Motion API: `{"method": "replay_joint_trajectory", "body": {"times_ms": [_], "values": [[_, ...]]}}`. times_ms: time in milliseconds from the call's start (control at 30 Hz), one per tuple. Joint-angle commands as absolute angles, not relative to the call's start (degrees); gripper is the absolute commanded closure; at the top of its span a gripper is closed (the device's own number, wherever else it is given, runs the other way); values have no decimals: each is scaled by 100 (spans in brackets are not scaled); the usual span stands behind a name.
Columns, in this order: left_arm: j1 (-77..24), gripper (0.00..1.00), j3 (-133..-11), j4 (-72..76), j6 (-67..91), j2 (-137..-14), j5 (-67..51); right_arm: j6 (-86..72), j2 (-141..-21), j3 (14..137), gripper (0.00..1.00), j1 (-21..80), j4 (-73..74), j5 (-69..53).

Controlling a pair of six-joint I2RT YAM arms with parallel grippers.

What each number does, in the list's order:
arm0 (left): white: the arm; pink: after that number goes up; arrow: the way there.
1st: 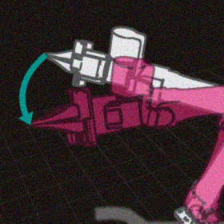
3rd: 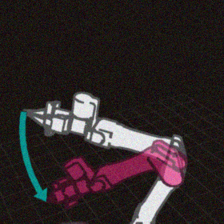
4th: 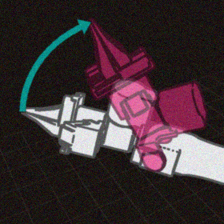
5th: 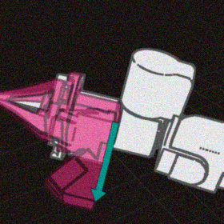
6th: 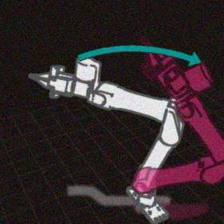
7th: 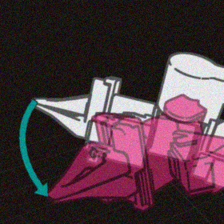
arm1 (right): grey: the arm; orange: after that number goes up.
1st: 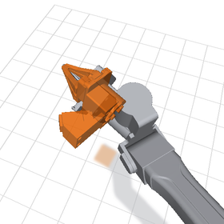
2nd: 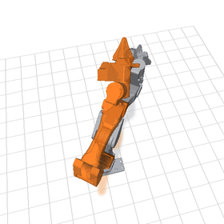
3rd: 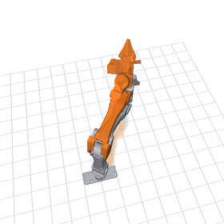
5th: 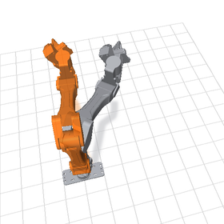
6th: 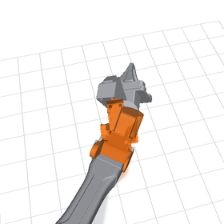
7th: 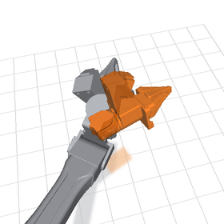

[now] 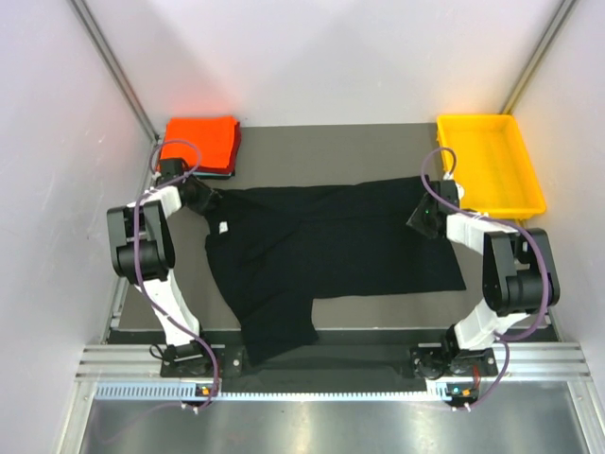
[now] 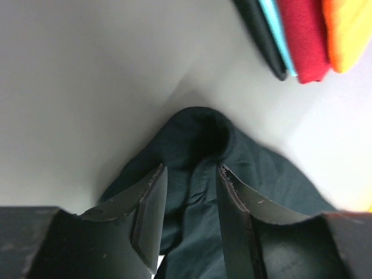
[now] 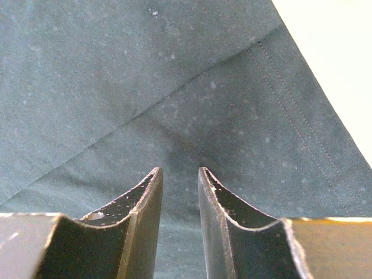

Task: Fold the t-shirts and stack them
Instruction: Fold the tshirt

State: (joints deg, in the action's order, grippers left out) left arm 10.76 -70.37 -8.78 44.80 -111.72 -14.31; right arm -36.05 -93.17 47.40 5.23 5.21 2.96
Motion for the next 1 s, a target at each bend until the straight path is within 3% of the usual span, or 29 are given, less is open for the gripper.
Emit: {"method": "replay_joint_trajectory", "body": {"times_ms": [0,200,533,700,967], "values": [[1072,54,-7505,-2220,3886,-10531,-774,-3586,-9089,5105,68,624,580,422],[1002,49,-7542,-3005,3331,-9907,-474,-3665,-8658,5378,65,1141,738,273],[668,53,-5582,-2496,3383,-8667,-1713,-4455,-8701,5985,60,2829,827,571],[607,57,-4774,-2102,3594,-8148,-1783,-4877,-9402,6414,58,3777,379,502],[527,54,-4404,-2022,3647,-8314,-1704,-5256,-10949,7715,55,4666,378,518]]}}
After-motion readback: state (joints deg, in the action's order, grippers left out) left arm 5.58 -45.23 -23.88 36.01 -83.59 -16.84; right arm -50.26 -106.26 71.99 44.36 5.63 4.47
